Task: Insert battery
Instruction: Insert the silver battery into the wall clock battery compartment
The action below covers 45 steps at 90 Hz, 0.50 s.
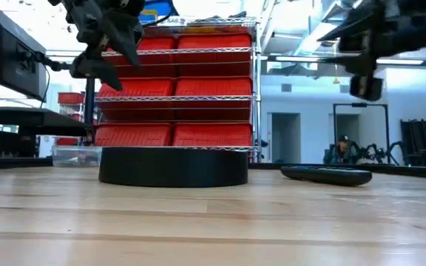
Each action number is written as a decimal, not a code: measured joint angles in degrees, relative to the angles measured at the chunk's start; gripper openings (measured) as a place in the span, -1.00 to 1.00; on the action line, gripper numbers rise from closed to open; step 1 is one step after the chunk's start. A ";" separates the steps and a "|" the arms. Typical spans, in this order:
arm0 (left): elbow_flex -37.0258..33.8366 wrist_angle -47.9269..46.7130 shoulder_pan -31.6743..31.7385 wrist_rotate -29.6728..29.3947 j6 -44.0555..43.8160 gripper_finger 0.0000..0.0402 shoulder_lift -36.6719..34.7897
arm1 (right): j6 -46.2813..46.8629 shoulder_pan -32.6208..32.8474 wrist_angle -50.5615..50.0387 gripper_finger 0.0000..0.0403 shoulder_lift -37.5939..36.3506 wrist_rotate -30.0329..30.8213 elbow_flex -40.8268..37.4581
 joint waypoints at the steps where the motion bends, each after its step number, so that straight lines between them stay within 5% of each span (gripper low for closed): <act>1: 0.00 -0.27 0.00 0.00 0.01 0.28 -0.16 | 0.03 -0.01 -0.06 -0.28 1.30 0.00 0.50; 28: -10.97 4.62 -1.35 1.09 -4.59 0.28 -7.55 | 8.20 -0.76 -0.34 0.17 27.34 -2.25 12.55; 45: -21.63 20.36 -1.53 1.55 -9.12 0.27 -10.34 | 9.51 -0.26 -3.80 0.21 35.94 -2.47 19.60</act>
